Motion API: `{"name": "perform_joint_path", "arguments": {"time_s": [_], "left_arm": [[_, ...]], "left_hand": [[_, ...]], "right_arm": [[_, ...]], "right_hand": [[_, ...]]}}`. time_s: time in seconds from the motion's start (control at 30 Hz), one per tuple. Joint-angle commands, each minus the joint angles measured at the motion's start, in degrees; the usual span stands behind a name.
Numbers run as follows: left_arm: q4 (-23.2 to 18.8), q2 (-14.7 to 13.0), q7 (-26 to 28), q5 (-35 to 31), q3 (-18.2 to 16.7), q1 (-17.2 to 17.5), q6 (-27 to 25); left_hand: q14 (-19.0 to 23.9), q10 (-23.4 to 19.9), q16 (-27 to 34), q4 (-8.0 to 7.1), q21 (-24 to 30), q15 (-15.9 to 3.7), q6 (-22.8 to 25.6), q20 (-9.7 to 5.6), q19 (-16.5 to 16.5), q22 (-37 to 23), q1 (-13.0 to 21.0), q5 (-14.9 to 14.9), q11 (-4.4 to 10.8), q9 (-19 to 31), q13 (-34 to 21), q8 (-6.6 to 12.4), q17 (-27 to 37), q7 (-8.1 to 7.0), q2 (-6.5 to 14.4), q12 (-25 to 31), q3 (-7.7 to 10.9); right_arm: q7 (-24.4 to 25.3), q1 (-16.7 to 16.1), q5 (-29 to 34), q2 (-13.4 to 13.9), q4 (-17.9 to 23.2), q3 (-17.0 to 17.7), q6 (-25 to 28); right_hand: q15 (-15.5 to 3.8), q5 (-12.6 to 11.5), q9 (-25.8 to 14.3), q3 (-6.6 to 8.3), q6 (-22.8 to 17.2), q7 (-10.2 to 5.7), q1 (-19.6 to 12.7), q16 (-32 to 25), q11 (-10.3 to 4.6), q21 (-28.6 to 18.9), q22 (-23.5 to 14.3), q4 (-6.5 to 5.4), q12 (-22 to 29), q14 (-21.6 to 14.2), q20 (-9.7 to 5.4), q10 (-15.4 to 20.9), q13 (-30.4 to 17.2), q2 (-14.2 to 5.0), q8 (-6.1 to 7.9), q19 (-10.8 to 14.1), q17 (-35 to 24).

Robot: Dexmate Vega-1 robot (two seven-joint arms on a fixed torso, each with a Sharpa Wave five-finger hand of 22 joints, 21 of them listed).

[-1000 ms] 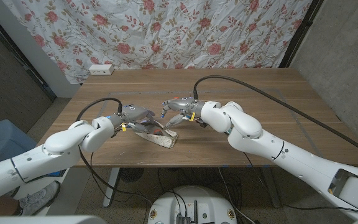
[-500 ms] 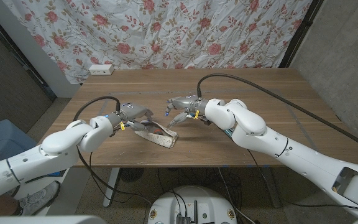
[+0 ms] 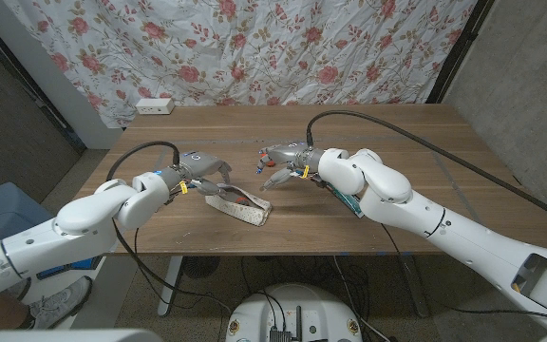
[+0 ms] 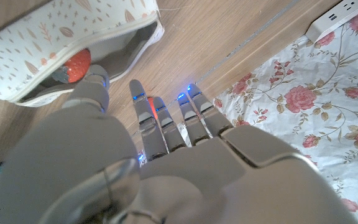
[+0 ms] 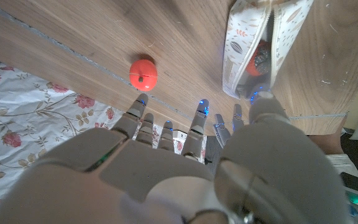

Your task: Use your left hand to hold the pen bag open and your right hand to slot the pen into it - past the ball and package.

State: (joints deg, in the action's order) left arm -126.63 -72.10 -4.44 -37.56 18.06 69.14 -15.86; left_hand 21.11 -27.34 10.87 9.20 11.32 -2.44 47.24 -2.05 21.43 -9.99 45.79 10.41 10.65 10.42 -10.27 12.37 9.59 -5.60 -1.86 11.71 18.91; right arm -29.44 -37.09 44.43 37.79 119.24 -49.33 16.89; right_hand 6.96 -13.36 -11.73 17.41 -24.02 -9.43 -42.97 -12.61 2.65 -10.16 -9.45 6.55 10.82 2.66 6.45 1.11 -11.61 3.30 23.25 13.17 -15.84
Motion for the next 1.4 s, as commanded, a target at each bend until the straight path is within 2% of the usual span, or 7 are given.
{"name": "perform_joint_path", "arguments": {"time_s": [0.03, 0.57, 0.97, 1.03, 1.07, 1.13, 1.4], "left_arm": [[-1.0, -0.6, 1.5, 3.3, -3.1, 1.4, -1.3], [4.3, 4.9, 3.3, 5.1, 0.1, -5.4, -0.3], [7.5, 8.8, 6.9, 8.9, 0.8, -7.1, -0.7], [8.4, 9.3, 6.9, 9.3, 1.4, -8.0, -0.4], [8.8, 9.6, 6.9, 9.4, 1.8, -8.6, -0.2], [9.7, 10.3, 7.0, 9.7, 2.5, -9.6, -0.2], [13.7, 13.8, 8.6, 13.1, 4.2, -12.5, 0.6]], "left_hand": [[0.5, -0.6, 0.1, 0.28, 0.3, -6.05, 0.9, -0.24, 0.5, -0.2, 0.2, 0.2, -0.19, 0.1, -0.1, 0.31, 0.2, 0.02, 0.7, 0.3, 0.27], [0.0, 0.2, -0.3, -0.28, 0.2, -5.17, -1.8, -0.02, 0.3, -0.2, -0.5, 0.1, -1.24, 0.1, -0.2, -1.29, 0.3, -0.26, 1.4, -0.4, 0.0], [-0.7, 0.9, -0.4, -1.07, 0.1, -3.99, -3.3, 0.44, 0.0, -0.2, -2.0, 0.0, -2.08, 0.2, -0.2, -1.83, 0.4, -0.08, 2.6, -0.7, -0.24], [-0.7, 1.0, -0.4, -1.19, 0.1, -3.96, -3.8, 0.47, 0.0, -0.3, -2.3, 0.0, -2.18, 0.2, -0.2, -1.98, 0.4, -0.17, 2.7, -0.7, -0.32], [-0.7, 1.0, -0.4, -1.23, 0.1, -3.94, -3.9, 0.46, 0.0, -0.3, -2.4, -0.1, -2.24, 0.2, -0.3, -2.02, 0.4, -0.17, 2.8, -0.7, -0.36], [-0.8, 1.0, -0.4, -1.35, 0.1, -3.79, -4.3, 0.47, 0.0, -0.3, -2.7, -0.1, -2.33, 0.2, -0.3, -2.13, 0.4, -0.42, 2.9, -0.7, -0.45], [-1.7, 2.3, -0.7, -1.59, 0.1, -3.2, -6.7, 0.57, -0.2, -0.3, -3.9, -0.2, -3.09, 0.2, -0.3, -2.56, 0.3, -0.54, 3.4, -1.0, -0.63]], "right_arm": [[2.8, -0.5, -1.0, -0.1, -1.7, 1.0, -0.3], [8.5, 0.1, -8.2, 1.5, -7.3, 4.2, -5.8], [12.5, -0.8, -15.5, 2.0, -9.7, 7.0, -6.2], [13.9, -0.9, -17.0, 2.2, -10.7, 7.5, -7.7], [14.7, -1.2, -17.2, 2.3, -10.8, 7.7, -7.6], [15.6, -1.4, -18.3, 2.4, -11.4, 8.1, -8.0], [19.7, -2.3, -21.5, 3.0, -13.2, 9.4, -9.1]], "right_hand": [[0.18, -0.3, -0.2, 0.0, 0.0, -0.12, 0.4, -0.3, -0.21, -0.3, -0.2, -0.38, 0.3, 0.3, 0.14, 0.1, -0.1, -0.46, -0.29, -0.3, -0.3], [-0.07, 0.1, -0.2, -0.55, 1.4, -0.24, 1.9, -0.1, -0.38, -0.5, -0.2, -0.76, 0.5, 1.1, -0.19, 0.3, -0.1, -0.63, -1.16, -0.3, -0.5], [-1.14, 0.4, -0.1, -1.09, 1.7, -0.35, 3.4, 0.1, -1.05, -0.5, -0.2, -1.11, 0.7, 1.9, -1.16, 0.6, -0.1, -0.72, -1.65, -0.5, -0.5], [-1.93, 0.6, -0.1, -1.31, 1.5, -0.52, 4.1, -0.2, -1.83, -0.7, -0.2, -1.33, 0.9, 1.2, -1.51, 1.1, -0.1, -0.88, -1.75, 0.2, -0.4], [-2.52, 0.7, 0.0, -1.44, 1.4, -0.8, 4.6, -0.4, -3.41, -0.9, -0.2, -1.37, 0.9, 0.8, -1.66, 1.5, -0.1, -1.08, -1.91, 0.8, -0.4], [-3.07, 0.8, 0.1, -1.54, 1.3, -1.41, 4.8, -0.5, -4.59, -0.9, -0.2, -1.26, 1.1, 0.5, -1.86, 2.1, 0.0, -1.12, -2.08, 1.1, -0.3], [-3.9, 0.9, 0.2, -1.86, 1.6, -2.33, 5.6, -0.7, -4.59, -0.9, -0.2, -1.3, 1.3, 0.0, -2.34, 3.0, 0.0, -1.11, -2.58, 1.4, -0.1]]}}
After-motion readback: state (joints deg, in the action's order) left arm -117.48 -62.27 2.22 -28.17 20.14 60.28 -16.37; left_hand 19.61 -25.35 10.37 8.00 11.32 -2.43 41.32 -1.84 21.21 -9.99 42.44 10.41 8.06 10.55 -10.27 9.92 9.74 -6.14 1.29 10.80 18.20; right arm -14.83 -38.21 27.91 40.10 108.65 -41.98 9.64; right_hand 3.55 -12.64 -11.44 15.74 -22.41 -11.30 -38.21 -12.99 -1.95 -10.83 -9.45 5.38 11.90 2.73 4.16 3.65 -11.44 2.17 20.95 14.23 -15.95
